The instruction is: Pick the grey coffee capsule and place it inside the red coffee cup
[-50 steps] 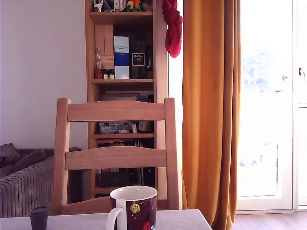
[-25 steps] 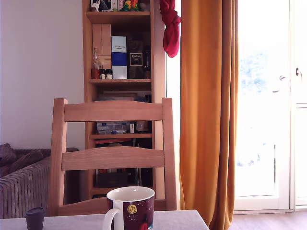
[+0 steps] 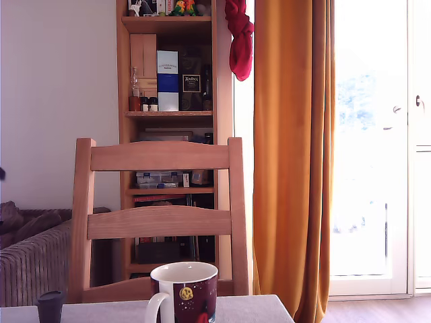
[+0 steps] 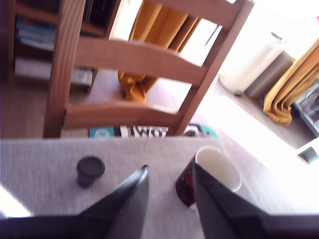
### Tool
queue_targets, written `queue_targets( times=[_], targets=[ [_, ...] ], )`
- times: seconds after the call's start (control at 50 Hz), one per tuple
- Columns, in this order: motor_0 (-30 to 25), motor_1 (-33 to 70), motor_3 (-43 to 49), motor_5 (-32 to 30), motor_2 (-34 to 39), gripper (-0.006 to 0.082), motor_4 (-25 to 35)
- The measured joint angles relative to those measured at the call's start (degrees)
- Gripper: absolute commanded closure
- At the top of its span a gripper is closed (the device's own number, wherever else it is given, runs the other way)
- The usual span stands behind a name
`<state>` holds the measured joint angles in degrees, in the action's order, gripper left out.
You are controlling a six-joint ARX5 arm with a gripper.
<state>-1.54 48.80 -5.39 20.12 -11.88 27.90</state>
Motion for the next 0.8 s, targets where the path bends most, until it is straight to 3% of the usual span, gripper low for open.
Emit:
queue_targets(
  times=[0.3,0.48,0.8],
  targets=[
    [-5.03,22.23,6.62,-5.22,-14.93,0.0219,-4.63],
    [-6.82,30.88,12.46,-8.57,-21.53,0.0219,-11.65],
    [-7.1,43.1,14.6,-11.76,-30.14,0.0219,-14.43]
  ],
)
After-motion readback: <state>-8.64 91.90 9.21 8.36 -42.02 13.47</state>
